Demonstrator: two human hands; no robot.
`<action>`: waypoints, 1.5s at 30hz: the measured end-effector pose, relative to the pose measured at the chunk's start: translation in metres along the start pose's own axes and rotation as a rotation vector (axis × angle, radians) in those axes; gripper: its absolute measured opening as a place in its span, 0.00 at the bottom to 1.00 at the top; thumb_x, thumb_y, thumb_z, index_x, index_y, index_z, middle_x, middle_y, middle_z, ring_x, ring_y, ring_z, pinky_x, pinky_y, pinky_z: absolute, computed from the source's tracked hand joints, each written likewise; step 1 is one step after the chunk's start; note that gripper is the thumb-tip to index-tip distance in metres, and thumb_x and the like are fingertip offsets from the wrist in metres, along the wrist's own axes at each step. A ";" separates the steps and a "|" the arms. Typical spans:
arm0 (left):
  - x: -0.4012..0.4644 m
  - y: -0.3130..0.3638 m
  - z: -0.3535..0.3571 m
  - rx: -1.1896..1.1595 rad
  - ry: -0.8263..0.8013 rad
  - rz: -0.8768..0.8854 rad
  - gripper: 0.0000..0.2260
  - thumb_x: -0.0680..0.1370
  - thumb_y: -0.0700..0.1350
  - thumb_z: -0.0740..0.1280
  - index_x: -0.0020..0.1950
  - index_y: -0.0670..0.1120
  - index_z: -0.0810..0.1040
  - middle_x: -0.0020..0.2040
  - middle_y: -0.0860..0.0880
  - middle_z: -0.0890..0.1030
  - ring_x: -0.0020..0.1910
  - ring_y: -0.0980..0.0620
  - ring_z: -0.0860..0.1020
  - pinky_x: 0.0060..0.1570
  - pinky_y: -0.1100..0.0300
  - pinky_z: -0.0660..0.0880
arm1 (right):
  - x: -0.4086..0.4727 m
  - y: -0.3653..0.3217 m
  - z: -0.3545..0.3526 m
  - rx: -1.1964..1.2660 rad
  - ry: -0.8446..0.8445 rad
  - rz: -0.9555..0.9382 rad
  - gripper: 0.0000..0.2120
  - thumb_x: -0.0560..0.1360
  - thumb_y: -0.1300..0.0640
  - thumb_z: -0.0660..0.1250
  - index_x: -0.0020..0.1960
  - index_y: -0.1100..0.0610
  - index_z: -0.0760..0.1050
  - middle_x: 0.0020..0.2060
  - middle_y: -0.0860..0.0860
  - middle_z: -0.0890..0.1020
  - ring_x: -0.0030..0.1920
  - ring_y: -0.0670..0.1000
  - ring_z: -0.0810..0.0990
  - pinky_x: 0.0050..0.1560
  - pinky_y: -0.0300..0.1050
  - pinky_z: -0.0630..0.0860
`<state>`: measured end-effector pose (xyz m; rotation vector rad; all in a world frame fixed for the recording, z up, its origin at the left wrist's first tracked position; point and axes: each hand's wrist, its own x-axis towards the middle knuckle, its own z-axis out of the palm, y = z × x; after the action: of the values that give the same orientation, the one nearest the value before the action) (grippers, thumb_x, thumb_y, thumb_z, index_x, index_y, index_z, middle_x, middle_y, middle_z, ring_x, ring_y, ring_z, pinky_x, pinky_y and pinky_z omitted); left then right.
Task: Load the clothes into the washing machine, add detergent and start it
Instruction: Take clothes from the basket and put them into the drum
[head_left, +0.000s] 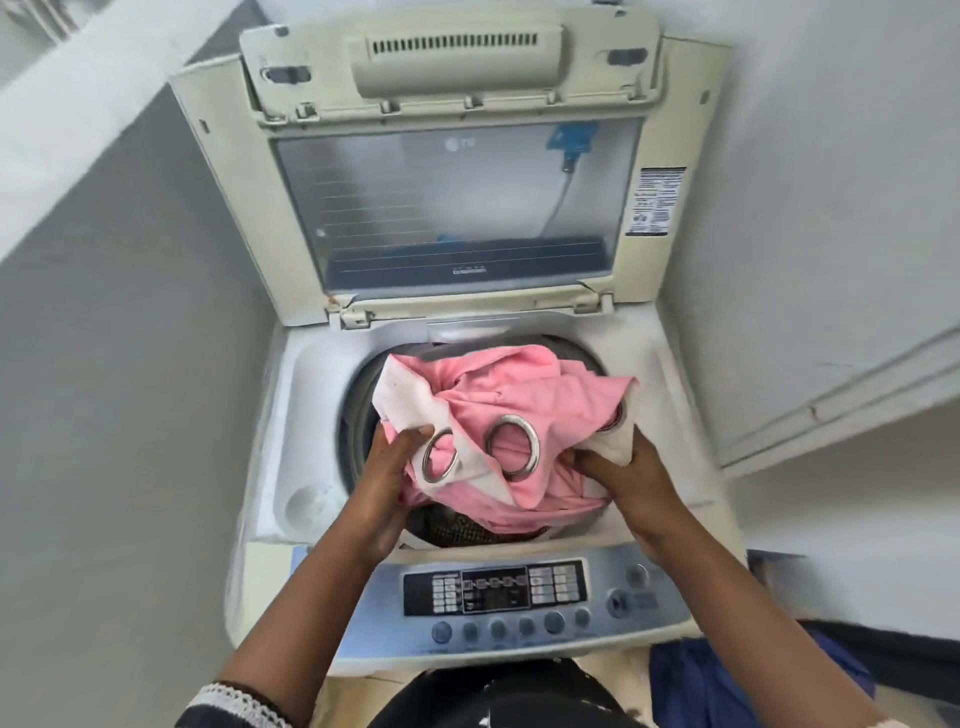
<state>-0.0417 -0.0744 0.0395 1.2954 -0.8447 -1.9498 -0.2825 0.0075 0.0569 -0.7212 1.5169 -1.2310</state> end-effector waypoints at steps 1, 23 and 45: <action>0.008 -0.003 -0.006 0.022 0.038 -0.033 0.20 0.75 0.50 0.67 0.67 0.50 0.74 0.53 0.46 0.84 0.46 0.49 0.83 0.39 0.57 0.78 | 0.008 0.007 0.006 0.017 0.006 0.045 0.26 0.64 0.57 0.78 0.61 0.48 0.78 0.55 0.48 0.85 0.55 0.50 0.84 0.51 0.41 0.80; 0.067 -0.061 -0.004 0.348 0.244 -0.587 0.13 0.79 0.45 0.63 0.63 0.46 0.73 0.59 0.44 0.74 0.57 0.42 0.76 0.43 0.47 0.80 | 0.067 0.094 0.044 -0.603 -0.083 0.567 0.25 0.75 0.57 0.68 0.71 0.52 0.69 0.64 0.56 0.76 0.51 0.57 0.82 0.46 0.53 0.83; -0.045 -0.068 0.164 0.237 -0.340 -0.156 0.12 0.80 0.41 0.65 0.64 0.46 0.75 0.59 0.42 0.82 0.60 0.42 0.80 0.61 0.51 0.76 | -0.074 0.015 -0.092 -0.184 0.095 -0.114 0.10 0.77 0.65 0.68 0.56 0.54 0.79 0.48 0.49 0.84 0.48 0.50 0.84 0.52 0.44 0.81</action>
<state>-0.1927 0.0275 0.0590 1.2067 -1.2012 -2.2904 -0.3436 0.1087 0.0647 -0.8914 1.7034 -1.2356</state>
